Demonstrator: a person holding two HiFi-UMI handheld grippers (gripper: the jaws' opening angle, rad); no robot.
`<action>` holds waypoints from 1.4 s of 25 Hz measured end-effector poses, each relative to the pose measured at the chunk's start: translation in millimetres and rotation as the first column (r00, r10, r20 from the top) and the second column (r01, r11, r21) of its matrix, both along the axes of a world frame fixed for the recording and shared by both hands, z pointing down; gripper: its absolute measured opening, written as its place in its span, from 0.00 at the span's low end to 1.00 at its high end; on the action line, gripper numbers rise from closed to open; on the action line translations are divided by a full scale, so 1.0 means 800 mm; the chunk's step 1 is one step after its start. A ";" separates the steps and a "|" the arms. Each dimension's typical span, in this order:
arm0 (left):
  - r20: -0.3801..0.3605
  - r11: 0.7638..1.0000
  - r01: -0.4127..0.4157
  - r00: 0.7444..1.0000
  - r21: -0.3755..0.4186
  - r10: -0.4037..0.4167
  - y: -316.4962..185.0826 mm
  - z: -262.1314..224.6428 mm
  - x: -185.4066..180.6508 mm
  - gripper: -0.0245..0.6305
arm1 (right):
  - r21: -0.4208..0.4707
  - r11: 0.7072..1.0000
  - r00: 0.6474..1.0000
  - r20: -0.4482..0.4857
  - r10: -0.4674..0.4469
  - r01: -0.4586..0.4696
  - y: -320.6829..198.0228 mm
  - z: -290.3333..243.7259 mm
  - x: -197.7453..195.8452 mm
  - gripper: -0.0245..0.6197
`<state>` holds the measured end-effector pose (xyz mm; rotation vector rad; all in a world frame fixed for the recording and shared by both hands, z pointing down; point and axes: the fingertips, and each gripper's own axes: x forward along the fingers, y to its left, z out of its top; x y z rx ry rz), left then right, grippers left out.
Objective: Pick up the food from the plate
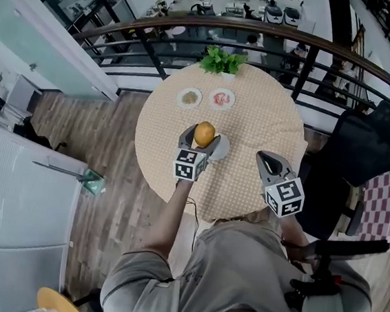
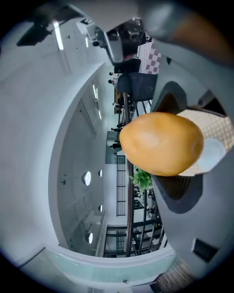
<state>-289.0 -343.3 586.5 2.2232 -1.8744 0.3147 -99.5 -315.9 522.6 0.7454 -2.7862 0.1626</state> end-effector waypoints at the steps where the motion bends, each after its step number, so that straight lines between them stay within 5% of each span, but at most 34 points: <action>1: 0.001 0.999 -0.009 1.000 0.032 0.009 0.012 -0.020 0.006 0.61 | 0.005 1.000 1.000 0.012 -0.012 0.012 0.002 -0.007 -0.006 0.06; 6: -0.023 0.976 -0.043 0.999 0.215 0.049 0.081 -0.113 0.032 0.61 | 0.054 0.995 0.993 0.075 -0.091 0.087 0.018 -0.049 -0.039 0.06; 10: -0.093 0.915 -0.101 0.985 0.390 0.148 0.143 -0.177 0.059 0.61 | 0.076 0.989 0.986 0.102 -0.134 0.127 0.037 -0.070 -0.056 0.06; 14: -0.127 0.858 -0.078 0.978 0.509 0.164 0.191 -0.236 0.075 0.61 | 0.098 0.982 0.976 0.128 -0.174 0.163 0.051 -0.086 -0.064 0.06; 21: -0.217 0.845 -0.020 0.963 0.535 0.160 0.240 -0.252 0.077 0.61 | 0.117 0.986 0.974 0.182 -0.135 0.115 0.064 -0.107 -0.047 0.06; 35: -0.218 0.850 -0.049 0.957 0.525 0.191 0.239 -0.250 0.081 0.61 | 0.094 0.986 0.976 0.156 -0.153 0.139 0.072 -0.093 -0.050 0.06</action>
